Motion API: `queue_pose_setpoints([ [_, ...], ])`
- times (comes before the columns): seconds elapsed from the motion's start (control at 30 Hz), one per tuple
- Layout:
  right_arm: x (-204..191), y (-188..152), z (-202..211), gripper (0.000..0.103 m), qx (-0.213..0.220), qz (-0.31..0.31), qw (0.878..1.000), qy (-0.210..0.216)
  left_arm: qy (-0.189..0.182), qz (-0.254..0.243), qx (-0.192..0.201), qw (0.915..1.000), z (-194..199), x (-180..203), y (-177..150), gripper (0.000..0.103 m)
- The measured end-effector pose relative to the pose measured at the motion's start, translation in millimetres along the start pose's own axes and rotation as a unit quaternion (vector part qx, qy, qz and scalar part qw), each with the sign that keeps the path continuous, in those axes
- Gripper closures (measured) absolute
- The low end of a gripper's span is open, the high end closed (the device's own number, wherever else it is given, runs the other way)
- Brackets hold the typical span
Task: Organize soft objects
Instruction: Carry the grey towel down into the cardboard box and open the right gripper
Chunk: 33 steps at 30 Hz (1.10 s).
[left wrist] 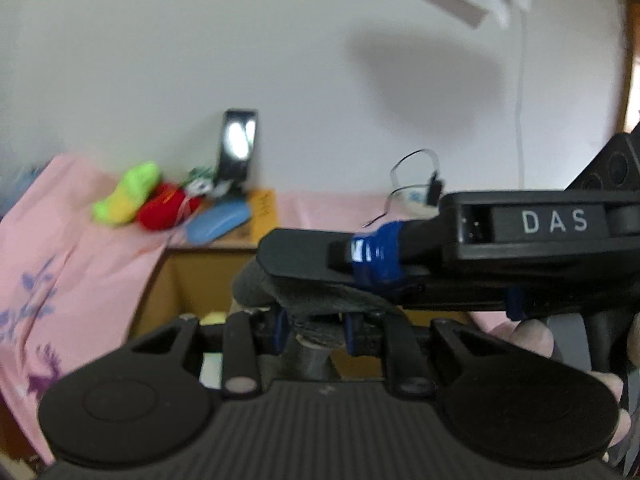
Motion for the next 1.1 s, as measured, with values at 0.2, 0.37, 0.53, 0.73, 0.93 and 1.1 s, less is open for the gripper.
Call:
queue_pose_setpoints([
  [0.2,9,-14,-51,0.097,-0.043,-0.037,0.998,-0.008,0.039,0.012,-0.05,0.9979,-17,-46,-20,0.084],
  [0.37,19,-26,-76,0.097,-0.071,-0.069,0.995,-0.032,0.058,0.015,-0.084,0.9947,-25,-67,-34,0.078],
  [0.53,29,-30,-87,0.097,-0.083,-0.088,0.991,-0.063,0.05,0.012,-0.102,0.9935,-32,-72,-37,0.061],
  [0.73,46,-31,-74,0.092,-0.081,-0.12,0.986,-0.084,0.046,-0.005,-0.105,0.9933,-27,-68,-35,0.045],
  [0.93,47,-33,-51,0.091,-0.069,-0.118,0.986,-0.095,0.044,-0.002,-0.094,0.9946,-13,-64,-28,0.044],
  [1.1,53,-37,-31,0.091,-0.057,-0.121,0.985,-0.109,0.044,-0.003,-0.084,0.9955,-9,-47,-21,0.044],
])
Point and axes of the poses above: each gripper's, at about its wrist camera, not at the fingertips, and z roughly against the way its jaws point, x to its right, y to its top, the point moved 4 cm from there along -z, roughly the way its jaws point, and after that the axes turned 8 degrees about -x, right-handed, at the moved point
